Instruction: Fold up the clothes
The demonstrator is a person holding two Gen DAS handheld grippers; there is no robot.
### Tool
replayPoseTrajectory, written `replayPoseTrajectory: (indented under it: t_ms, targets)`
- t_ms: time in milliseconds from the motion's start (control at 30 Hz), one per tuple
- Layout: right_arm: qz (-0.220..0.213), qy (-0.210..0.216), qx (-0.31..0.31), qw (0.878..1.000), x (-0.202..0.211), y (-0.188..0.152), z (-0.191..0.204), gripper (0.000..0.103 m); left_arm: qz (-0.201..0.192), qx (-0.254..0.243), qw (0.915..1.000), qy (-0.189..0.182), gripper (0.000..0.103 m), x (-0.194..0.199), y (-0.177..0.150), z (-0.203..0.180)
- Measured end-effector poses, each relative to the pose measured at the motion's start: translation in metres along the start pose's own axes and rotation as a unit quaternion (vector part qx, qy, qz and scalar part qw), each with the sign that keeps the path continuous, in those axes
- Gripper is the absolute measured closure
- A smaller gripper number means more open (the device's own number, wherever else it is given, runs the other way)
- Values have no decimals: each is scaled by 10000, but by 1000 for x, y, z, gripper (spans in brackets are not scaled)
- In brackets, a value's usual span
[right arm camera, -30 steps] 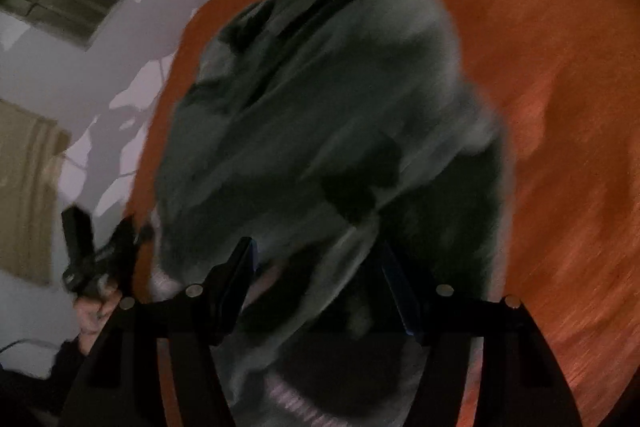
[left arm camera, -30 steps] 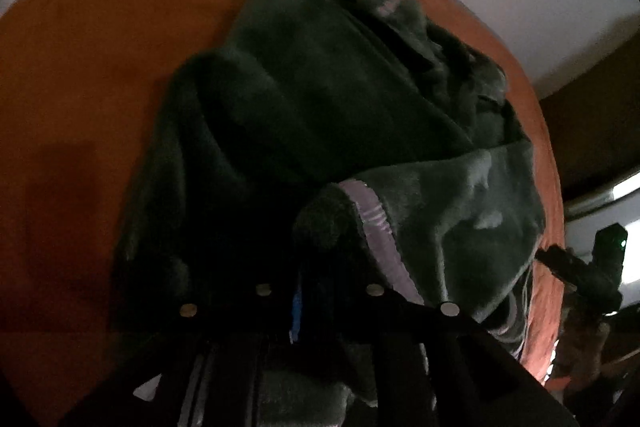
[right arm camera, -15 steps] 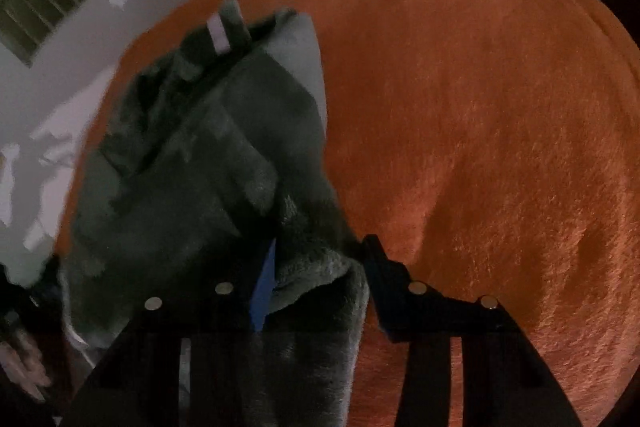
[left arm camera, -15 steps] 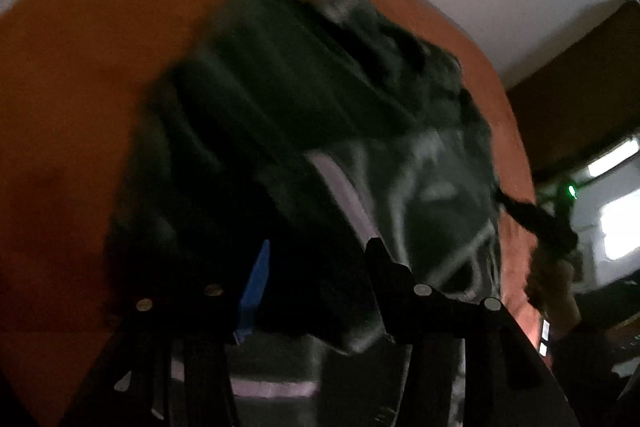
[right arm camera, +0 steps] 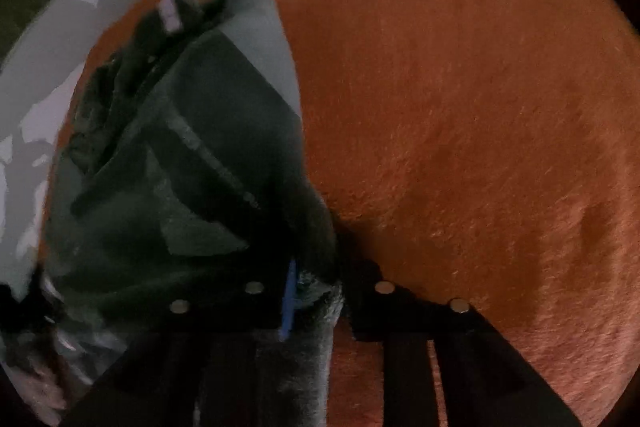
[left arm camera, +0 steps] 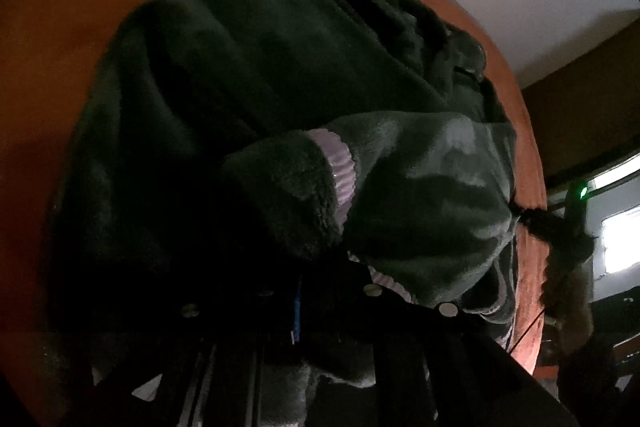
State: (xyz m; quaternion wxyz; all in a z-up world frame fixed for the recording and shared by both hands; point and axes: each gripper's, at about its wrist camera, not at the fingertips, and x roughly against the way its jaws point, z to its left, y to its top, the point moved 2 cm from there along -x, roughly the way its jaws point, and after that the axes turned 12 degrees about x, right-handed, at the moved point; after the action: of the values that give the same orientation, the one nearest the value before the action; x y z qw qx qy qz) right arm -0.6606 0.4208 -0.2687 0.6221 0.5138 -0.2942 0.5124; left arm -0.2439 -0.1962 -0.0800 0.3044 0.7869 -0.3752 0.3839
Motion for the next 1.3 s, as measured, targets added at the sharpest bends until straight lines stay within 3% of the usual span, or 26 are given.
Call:
replayPoseTrajectory:
  t_ms: [33, 100, 133, 200, 233, 300, 367, 400, 467, 567, 633, 700, 833, 900, 933, 967, 1000, 1033, 1067, 1100, 1133, 1200, 1300]
  targets:
    - [-59, 160, -23, 9999, 13, 9, -1, 76, 8, -23, 10000, -24, 88, 1, 0, -1]
    - [-669, -18, -19, 9978, 51, 30, -3, 45, 42, -41, 10000, -72, 87, 3, 2, -2]
    - [-945, -132, 72, 9954, 62, 45, 0, 23, 43, -34, 9999, -98, 87, 3, 3, -2]
    - [-1124, -209, 399, 9926, 64, 80, 15, 21, 20, -31, 9999, -109, 87, 5, 5, -3]
    - [-928, -207, 621, 9935, 52, 101, 27, 23, 4, -23, 10000, -95, 87, 5, 4, -3]
    - [-401, -577, 1088, 9916, 20, 125, 42, 48, -22, -14, 10000, -93, 87, 4, 4, -6]
    - [218, -969, 1390, 9853, -13, 141, 45, 85, -48, -60, 10000, -51, 87, 4, 2, -7]
    - [516, -996, 1302, 9851, -26, 143, 40, 93, -43, -58, 10000, -35, 87, 2, 2, -7]
    - [767, -1051, 1117, 9852, -39, 144, 34, 99, -34, -52, 10000, -3, 87, -1, 1, -7]
    - [205, -1216, 773, 9894, -15, 149, 15, 100, -53, 77, 9999, 86, 89, -7, 2, -2]
    - [73, -970, 300, 9948, -10, 152, -8, 101, -27, 78, 9997, 208, 89, -11, 3, -1]
    - [152, -1249, 150, 9919, -18, 151, -26, 103, -41, 204, 9996, 186, 89, -8, 7, 1]
    - [116, -570, -465, 9972, -24, 140, -59, 103, -34, 328, 9995, 4, 89, 3, 14, 1]
    - [-223, -495, -279, 9981, -7, 137, -54, 98, 46, 247, 9997, -76, 89, 6, 15, -5]
    - [-249, -376, -127, 9989, -2, 137, -46, 79, 70, 185, 9998, -97, 88, 7, 14, -9]
    - [-186, -206, 62, 9996, -1, 138, -36, 44, 92, 123, 9998, -118, 88, 8, 14, -12]
    - [-124, -96, 257, 9995, -1, 139, -22, 31, 83, 65, 9999, -136, 87, 9, 14, -16]
    - [-68, -190, 504, 9985, -3, 140, -9, 28, 69, 6, 9999, -133, 87, 10, 14, -18]
    - [43, -498, 815, 9954, -6, 139, 0, 33, 46, -37, 9999, -93, 87, 10, 15, -20]
    - [226, -868, 1086, 9900, -13, 138, 8, 46, 51, -75, 10000, -39, 87, 9, 14, -21]
    - [498, -1135, 1189, 9851, -24, 135, 10, 101, 57, -112, 9999, 15, 87, 8, 14, -21]
    - [655, -1069, 889, 9881, -33, 128, 2, 101, 88, -110, 9999, 81, 87, 1, 15, -20]
    - [58, -956, 586, 9937, -7, 127, -9, 101, 191, 17, 9998, 95, 87, -4, 14, -16]
